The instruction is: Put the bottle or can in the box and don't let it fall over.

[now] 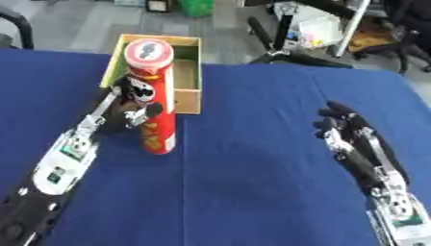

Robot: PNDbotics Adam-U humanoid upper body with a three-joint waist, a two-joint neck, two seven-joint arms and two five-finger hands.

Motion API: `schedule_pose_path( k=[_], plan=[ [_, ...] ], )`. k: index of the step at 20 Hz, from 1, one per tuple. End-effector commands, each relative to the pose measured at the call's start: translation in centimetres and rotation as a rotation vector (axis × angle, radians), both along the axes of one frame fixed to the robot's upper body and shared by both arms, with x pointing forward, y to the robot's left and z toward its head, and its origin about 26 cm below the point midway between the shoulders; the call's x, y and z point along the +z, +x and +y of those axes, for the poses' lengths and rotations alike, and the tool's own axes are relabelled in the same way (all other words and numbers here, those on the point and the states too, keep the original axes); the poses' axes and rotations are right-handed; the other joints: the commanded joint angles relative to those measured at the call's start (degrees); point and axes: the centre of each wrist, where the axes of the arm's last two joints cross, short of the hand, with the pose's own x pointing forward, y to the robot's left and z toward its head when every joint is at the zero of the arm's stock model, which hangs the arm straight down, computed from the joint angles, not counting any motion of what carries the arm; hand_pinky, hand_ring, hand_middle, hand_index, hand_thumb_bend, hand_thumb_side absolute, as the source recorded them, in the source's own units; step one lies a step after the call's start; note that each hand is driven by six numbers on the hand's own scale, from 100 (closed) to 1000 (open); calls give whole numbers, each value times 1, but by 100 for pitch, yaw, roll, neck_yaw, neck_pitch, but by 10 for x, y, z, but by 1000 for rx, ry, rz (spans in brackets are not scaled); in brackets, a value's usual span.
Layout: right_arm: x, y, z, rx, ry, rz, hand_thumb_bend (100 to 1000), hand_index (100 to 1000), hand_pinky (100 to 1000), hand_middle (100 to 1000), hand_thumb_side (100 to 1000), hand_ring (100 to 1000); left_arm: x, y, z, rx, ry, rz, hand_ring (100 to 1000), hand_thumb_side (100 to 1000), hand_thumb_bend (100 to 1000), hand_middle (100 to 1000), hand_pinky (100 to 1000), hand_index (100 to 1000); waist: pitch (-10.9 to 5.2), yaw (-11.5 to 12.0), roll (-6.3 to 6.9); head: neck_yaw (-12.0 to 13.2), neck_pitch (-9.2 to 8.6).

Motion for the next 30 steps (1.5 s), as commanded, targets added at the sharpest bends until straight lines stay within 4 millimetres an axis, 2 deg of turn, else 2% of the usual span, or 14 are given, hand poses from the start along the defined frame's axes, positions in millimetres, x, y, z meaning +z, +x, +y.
schedule_pose_path(
  k=[1, 9, 14, 17, 18, 22, 25, 27, 30],
  plan=[
    [7, 2, -1, 9, -6, -22, 100, 908, 737, 790, 467, 763, 9, 3, -6, -17, 10, -30, 835, 657, 703, 872, 783, 982, -50, -14, 4, 28, -61],
    [7, 2, -1, 9, -6, -22, 100, 908, 737, 791, 468, 763, 7, 5, -7, -20, 47, -29, 756, 608, 638, 812, 704, 963, -48, -18, 2, 29, -55],
    [7, 2, -1, 9, -4, -20, 100, 908, 737, 791, 470, 763, 8, 6, -8, -22, 72, -44, 674, 576, 546, 740, 625, 922, -49, -17, -3, 36, -55],
    [7, 2, -1, 7, -3, -19, 100, 908, 737, 791, 472, 763, 7, 6, -10, -29, 77, -50, 587, 515, 414, 626, 541, 865, -50, -18, -5, 37, -54],
    [7, 2, -1, 7, -2, -19, 100, 908, 737, 791, 472, 763, 7, 6, -10, -31, 76, -50, 587, 515, 414, 626, 541, 865, -49, -18, -5, 36, -54],
    [7, 2, -1, 7, -2, -18, 100, 908, 737, 791, 472, 763, 6, 6, -11, -42, 51, -46, 460, 382, 100, 482, 410, 760, -48, -18, -6, 42, -49],
    [7, 2, -1, 7, -2, -18, 100, 908, 738, 791, 472, 763, 8, 5, -13, -41, 15, -49, 371, 330, 100, 390, 313, 700, -48, -16, -7, 49, -45],
    [7, 3, -1, 7, -2, -18, 100, 908, 738, 791, 472, 763, 10, 5, -13, -36, -7, -56, 315, 330, 100, 328, 251, 665, -48, -14, -6, 52, -50],
    [7, 3, -1, 8, -3, -18, 100, 908, 738, 791, 472, 763, 16, 4, -13, -23, -34, -65, 282, 355, 100, 293, 213, 642, -46, -11, -5, 52, -56]
  ],
)
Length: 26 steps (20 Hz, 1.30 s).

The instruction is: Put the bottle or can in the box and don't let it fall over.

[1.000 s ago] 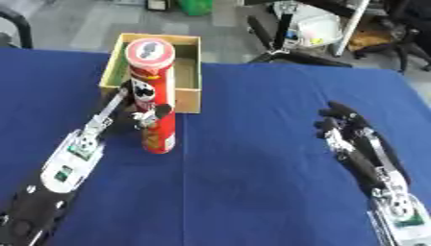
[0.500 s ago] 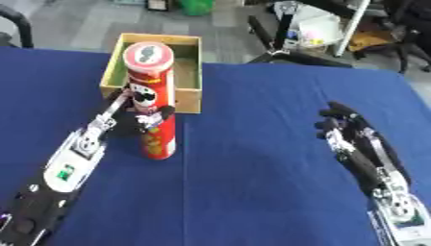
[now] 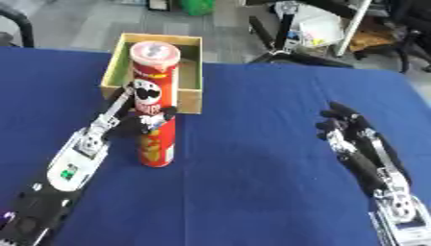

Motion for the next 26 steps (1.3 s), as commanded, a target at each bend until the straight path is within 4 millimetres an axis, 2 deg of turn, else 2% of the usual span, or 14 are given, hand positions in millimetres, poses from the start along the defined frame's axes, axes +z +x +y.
schedule_pose_path(
  k=[1, 8, 9, 10, 15, 18, 22, 25, 26],
  plan=[
    [8, 2, -1, 6, -6, -23, 100, 908, 738, 791, 472, 763, 20, 0, -3, -2, -36, -49, 269, 376, 100, 279, 199, 631, -49, -4, 10, 9, -57],
    [8, 2, -1, 4, -8, -22, 100, 908, 738, 792, 472, 763, 51, -2, 3, 23, -84, -101, 267, 392, 100, 273, 198, 626, -53, -2, 14, -31, -80],
    [8, 2, -1, 4, -9, -21, 100, 908, 738, 792, 472, 763, 58, -2, 5, 31, -93, -115, 268, 492, 100, 274, 199, 625, -53, -6, 15, -39, -89],
    [8, 2, -1, 5, -9, -21, 100, 908, 738, 792, 473, 763, 65, -1, 8, 40, -102, -128, 269, 395, 100, 274, 200, 625, -52, -11, 15, -45, -99],
    [8, 3, 1, 15, -9, -20, 100, 909, 738, 792, 473, 763, 103, 10, 23, 108, -150, -214, 284, 383, 100, 285, 218, 633, -43, -85, 5, -35, -160],
    [8, 3, 2, 24, -9, -19, 100, 909, 738, 792, 474, 763, 120, 22, 39, 185, -148, -258, 292, 360, 100, 291, 228, 636, -25, -160, 0, -1, -209],
    [8, 4, 7, 48, -10, -16, 100, 908, 738, 792, 476, 763, 130, 41, 66, 327, -158, -285, 309, 337, 100, 302, 248, 642, 18, -298, 1, 71, -300],
    [8, 5, 11, 72, -12, -12, 100, 908, 738, 792, 479, 763, 135, 51, 91, 433, -180, -299, 320, 333, 100, 307, 262, 647, 64, -432, -2, 120, -386],
    [8, 5, 11, 79, -13, -10, 100, 908, 738, 792, 478, 763, 138, 53, 100, 467, -183, -307, 321, 368, 100, 309, 264, 648, 83, -483, -6, 145, -413]
  ],
)
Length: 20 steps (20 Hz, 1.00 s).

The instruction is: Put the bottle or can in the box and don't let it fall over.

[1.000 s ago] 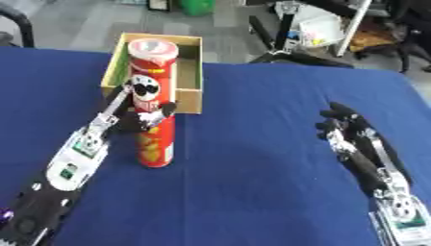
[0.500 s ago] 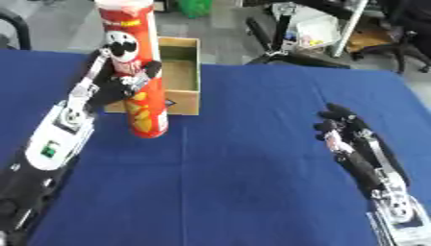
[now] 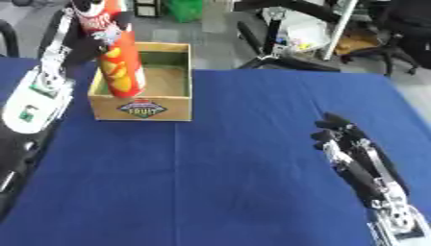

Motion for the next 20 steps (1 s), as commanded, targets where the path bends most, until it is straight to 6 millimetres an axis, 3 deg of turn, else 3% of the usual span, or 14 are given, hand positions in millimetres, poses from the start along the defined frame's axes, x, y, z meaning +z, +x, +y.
schedule_pose_path(
  k=[1, 5, 8, 15, 17, 20],
  plan=[
    [7, 3, 0, 24, -9, -16, 100, 908, 738, 792, 480, 763, 22, 6, 33, 115, -17, -57, 323, 331, 100, 310, 265, 649, -40, -88, 5, 85, -152],
    [9, 4, 6, 56, -11, -18, 100, 908, 738, 792, 481, 763, 26, 12, 59, 220, -39, -71, 331, 329, 100, 317, 277, 655, 34, -296, -4, 223, -252],
    [9, 5, 9, 74, -9, -17, 100, 908, 738, 793, 482, 763, 20, 17, 68, 274, -26, -55, 345, 326, 100, 333, 298, 667, 88, -410, 0, 288, -316],
    [9, 5, 13, 94, -2, -15, 100, 907, 738, 793, 485, 763, -15, 26, 65, 329, 70, 7, 385, 358, 100, 368, 350, 691, 171, -525, 12, 399, -328],
    [9, 5, 12, 93, -2, -15, 100, 907, 738, 793, 485, 763, -21, 26, 63, 324, 108, 18, 434, 388, 106, 408, 407, 719, 180, -531, 19, 405, -316],
    [9, 5, 12, 91, 0, -19, 100, 907, 738, 793, 485, 763, -24, 26, 60, 310, 158, 27, 555, 444, 262, 535, 547, 786, 187, -518, 39, 410, -301]
  ],
)
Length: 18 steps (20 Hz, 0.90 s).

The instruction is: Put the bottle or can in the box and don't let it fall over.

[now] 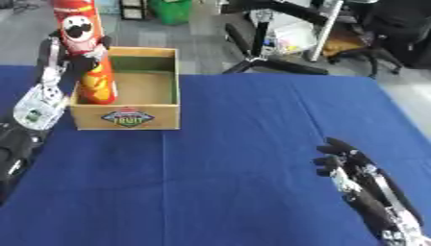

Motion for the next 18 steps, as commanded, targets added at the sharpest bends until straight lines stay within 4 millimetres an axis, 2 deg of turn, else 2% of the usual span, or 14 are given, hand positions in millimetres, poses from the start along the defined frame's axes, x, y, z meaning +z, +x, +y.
schedule_pose_path(
  k=[1, 2, 3, 5, 8, 14, 17, 18],
  plan=[
    [9, 3, -2, 4, -2, -29, 100, 907, 738, 793, 486, 763, 13, 1, -2, -16, 61, -22, 583, 454, 289, 570, 570, 801, -83, 4, 41, 16, -53],
    [9, 3, -2, 4, -3, -30, 100, 907, 738, 793, 486, 763, 14, 0, -3, -21, 75, -18, 642, 505, 407, 645, 617, 836, -83, 14, 48, 14, -52],
    [9, 3, -2, 4, -3, -31, 100, 907, 738, 793, 486, 763, 14, 0, -4, -25, 90, -14, 654, 513, 421, 661, 625, 845, -84, 25, 54, 11, -52],
    [10, 3, -2, 2, -5, -33, 100, 907, 738, 794, 486, 764, 15, -1, -4, -32, 116, -7, 718, 606, 581, 748, 680, 886, -90, 53, 65, 10, -47],
    [11, 3, -4, -6, -7, -37, 100, 907, 738, 794, 487, 764, 17, -4, -5, -39, 153, -3, 771, 683, 684, 817, 740, 907, -99, 109, 86, -14, -44],
    [13, 3, -9, -31, -12, -50, 100, 907, 738, 794, 487, 764, 28, -18, -6, -72, 168, -21, 819, 767, 695, 881, 785, 937, -145, 319, 134, -89, -8],
    [15, 3, -11, -44, -14, -59, 100, 908, 738, 795, 488, 764, 37, -29, -9, -114, 146, -38, 821, 773, 616, 882, 785, 938, -178, 467, 161, -128, 8],
    [16, 3, -12, -49, -14, -62, 100, 908, 739, 795, 488, 764, 41, -33, -10, -128, 134, -44, 819, 808, 550, 878, 781, 937, -190, 513, 167, -143, 13]
  ],
)
